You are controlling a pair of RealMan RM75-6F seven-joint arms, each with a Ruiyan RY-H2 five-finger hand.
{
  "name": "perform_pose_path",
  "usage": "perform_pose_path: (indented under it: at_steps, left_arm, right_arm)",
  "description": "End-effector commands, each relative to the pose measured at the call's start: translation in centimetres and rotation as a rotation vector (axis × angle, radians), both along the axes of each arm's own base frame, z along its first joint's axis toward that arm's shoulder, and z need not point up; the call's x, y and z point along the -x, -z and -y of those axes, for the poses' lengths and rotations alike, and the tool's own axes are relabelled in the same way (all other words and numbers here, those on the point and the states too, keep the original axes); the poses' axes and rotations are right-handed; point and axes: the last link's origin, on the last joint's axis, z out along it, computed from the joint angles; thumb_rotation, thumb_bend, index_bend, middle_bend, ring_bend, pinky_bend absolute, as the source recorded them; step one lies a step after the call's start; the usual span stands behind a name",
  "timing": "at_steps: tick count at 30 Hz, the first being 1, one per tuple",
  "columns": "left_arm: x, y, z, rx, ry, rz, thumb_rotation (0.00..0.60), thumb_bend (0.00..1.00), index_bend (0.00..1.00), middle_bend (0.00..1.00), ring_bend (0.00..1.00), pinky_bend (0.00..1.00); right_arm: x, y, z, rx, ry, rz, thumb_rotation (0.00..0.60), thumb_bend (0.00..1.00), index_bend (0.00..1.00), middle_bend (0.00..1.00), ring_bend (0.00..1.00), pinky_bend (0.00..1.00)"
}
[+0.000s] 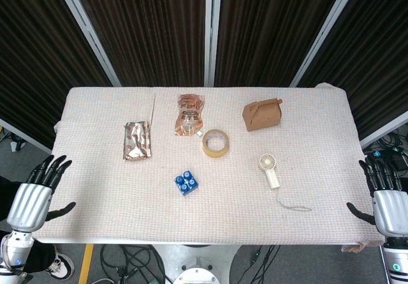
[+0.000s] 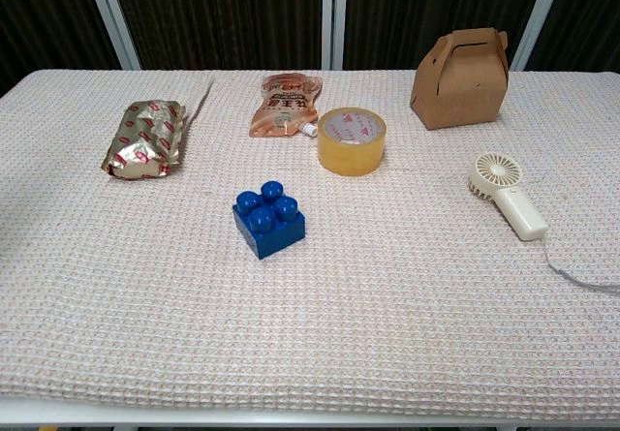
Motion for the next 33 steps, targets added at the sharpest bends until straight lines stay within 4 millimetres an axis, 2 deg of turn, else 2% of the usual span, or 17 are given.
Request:
perform_pose_path:
  at_steps: [1, 12, 15, 17, 20, 22, 23, 25, 26, 27, 28, 29, 30, 31, 33]
  left_arm:
    - [0.1, -0.1, 0.0, -0.002, -0.004, -0.006, 0.6, 0.0, 0.1, 0.06, 0.0, 0.17]
    - [-0.5, 0.1, 0.1, 0.026, 0.016, 0.003, 0.6, 0.0, 0.1, 0.06, 0.0, 0.17]
    - [-0.8, 0.3, 0.1, 0.04, 0.024, 0.004, 0.6, 0.0, 0.1, 0.06, 0.0, 0.17]
    - [-0.8, 0.3, 0.1, 0.042, 0.024, 0.004, 0.6, 0.0, 0.1, 0.06, 0.0, 0.17]
    - [-0.7, 0.4, -0.1, 0.045, 0.025, 0.011, 0.6, 0.0, 0.1, 0.06, 0.0, 0.17]
    - [-0.6, 0.6, -0.1, 0.047, 0.023, 0.016, 0.6, 0.0, 0.1, 0.06, 0.0, 0.17]
    - [-0.5, 0.7, 0.0, 0.049, 0.021, 0.02, 0.6, 0.0, 0.1, 0.06, 0.0, 0.17]
    - [-0.4, 0.8, 0.1, 0.054, 0.021, 0.023, 0.6, 0.0, 0.1, 0.06, 0.0, 0.17]
    - [-0.4, 0.8, 0.1, 0.054, 0.022, 0.021, 0.6, 0.0, 0.1, 0.06, 0.0, 0.17]
    - [-0.3, 0.8, 0.1, 0.052, 0.021, 0.021, 0.6, 0.0, 0.1, 0.06, 0.0, 0.17]
    - [-0.2, 0.8, 0.1, 0.051, 0.02, 0.023, 0.6, 0.0, 0.1, 0.06, 0.0, 0.17]
    - [-0.1, 0.8, 0.1, 0.051, 0.018, 0.026, 0.6, 0.0, 0.1, 0.06, 0.0, 0.17]
    - [-0.1, 0.8, 0.1, 0.052, 0.017, 0.03, 0.6, 0.0, 0.1, 0.06, 0.0, 0.17]
    - [-0.1, 0.8, 0.1, 0.053, 0.018, 0.03, 0.6, 0.0, 0.1, 0.06, 0.0, 0.17]
    - [0.0, 0.8, 0.3, 0.057, 0.022, 0.029, 0.6, 0.0, 0.1, 0.06, 0.0, 0.17]
  right_arm:
    - [0.1, 0.1, 0.3, -0.002, 0.002, -0.001, 0.6, 0.04, 0.0, 0.0, 0.0, 0.0]
    - [0.0, -0.1, -0.2, 0.002, 0.004, -0.003, 0.6, 0.04, 0.0, 0.0, 0.0, 0.0]
    - [0.1, -0.1, -0.3, 0.003, 0.004, -0.003, 0.6, 0.08, 0.0, 0.0, 0.0, 0.0]
    - [0.1, -0.1, -0.3, 0.001, 0.003, -0.004, 0.6, 0.22, 0.0, 0.0, 0.0, 0.0]
    - [0.1, 0.2, -0.3, -0.008, 0.003, -0.016, 0.6, 0.67, 0.0, 0.0, 0.0, 0.0]
    - [0.0, 0.3, -0.2, -0.002, -0.001, -0.018, 0.6, 0.93, 0.0, 0.0, 0.0, 0.0]
    - [0.0, 0.3, -0.1, 0.0, 0.0, -0.017, 0.6, 0.99, 0.0, 0.0, 0.0, 0.0]
    - [-0.2, 0.5, -0.1, -0.007, 0.001, -0.019, 0.6, 1.0, 0.0, 0.0, 0.0, 0.02]
    - [-0.3, 0.5, 0.0, -0.008, -0.001, -0.026, 0.6, 1.0, 0.0, 0.01, 0.03, 0.09]
    - [-0.5, 0.5, 0.1, -0.008, -0.006, -0.031, 0.6, 1.0, 0.0, 0.03, 0.09, 0.2]
    - [-0.6, 0.6, 0.1, -0.008, -0.011, -0.03, 0.6, 1.0, 0.0, 0.08, 0.23, 0.37]
    - [-0.7, 0.7, 0.2, -0.009, -0.016, -0.025, 0.6, 1.0, 0.0, 0.15, 0.35, 0.48]
    - [-0.8, 0.8, 0.2, -0.018, -0.015, -0.02, 0.6, 1.0, 0.0, 0.28, 0.51, 0.6]
    - [-0.8, 1.0, 0.2, -0.028, -0.012, -0.021, 0.6, 1.0, 0.0, 0.43, 0.62, 0.67]
    - [-0.9, 1.4, 0.3, -0.048, -0.003, -0.036, 0.6, 1.0, 0.0, 0.67, 0.73, 0.74]
